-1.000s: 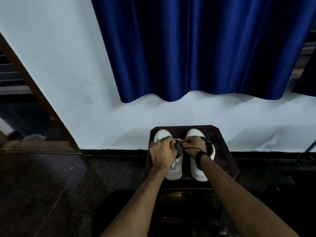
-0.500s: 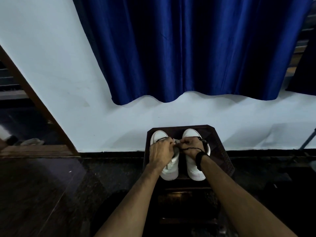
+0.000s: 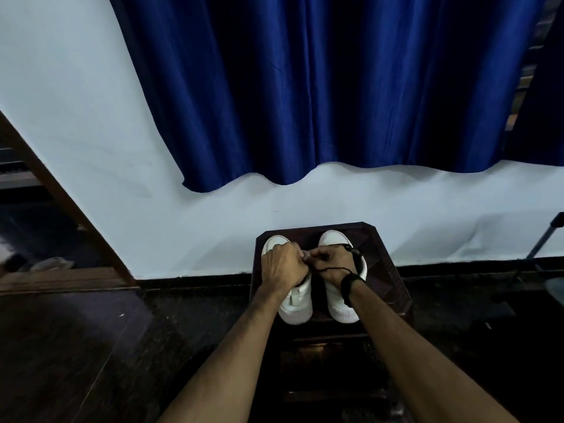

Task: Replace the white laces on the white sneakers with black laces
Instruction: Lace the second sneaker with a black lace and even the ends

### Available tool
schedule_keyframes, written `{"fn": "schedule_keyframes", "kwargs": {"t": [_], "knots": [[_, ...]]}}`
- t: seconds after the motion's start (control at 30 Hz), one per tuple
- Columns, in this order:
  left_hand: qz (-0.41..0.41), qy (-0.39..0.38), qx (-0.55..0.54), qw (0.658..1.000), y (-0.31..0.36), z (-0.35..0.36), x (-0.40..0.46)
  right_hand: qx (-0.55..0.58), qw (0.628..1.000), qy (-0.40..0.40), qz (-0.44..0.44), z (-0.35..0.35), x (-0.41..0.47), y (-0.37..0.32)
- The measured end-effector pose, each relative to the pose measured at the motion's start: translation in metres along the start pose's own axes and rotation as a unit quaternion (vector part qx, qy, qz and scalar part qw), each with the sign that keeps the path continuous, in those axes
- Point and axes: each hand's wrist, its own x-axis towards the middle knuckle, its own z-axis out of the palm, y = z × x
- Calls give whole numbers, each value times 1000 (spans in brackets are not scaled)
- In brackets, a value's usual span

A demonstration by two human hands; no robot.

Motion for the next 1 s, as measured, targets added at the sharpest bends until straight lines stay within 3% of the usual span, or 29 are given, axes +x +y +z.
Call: {"fn": "schedule_keyframes", "kwargs": {"t": [0.17,0.33,0.37,0.43,0.57,0.7,0.83,1.0], "knots": [[11,61,7,998,-4,12,-8,43,998,-15,35,2,8,6],[33,66,19,997,-9,12,-10,279,948,-17,154,6,13,-7],[33,63,17,997,-10,11,-10,285,945,-27,159,6,13,-9],[29,63,10,998,-11,12,-9,251,954,-46,157,3,13,-9],[34,57,-10,998,-12,12,-9,39,986,-87,133,-3,21,-6],[57,23,3,998,-15,7,-9,-190,977,-74,64,6,19,-12],[59,36,2,998,-16,7,-12,-199,978,-40,36,6,12,-17],[27,70,-27,997,-11,11,-14,24,998,-20,57,-1,12,0]]}}
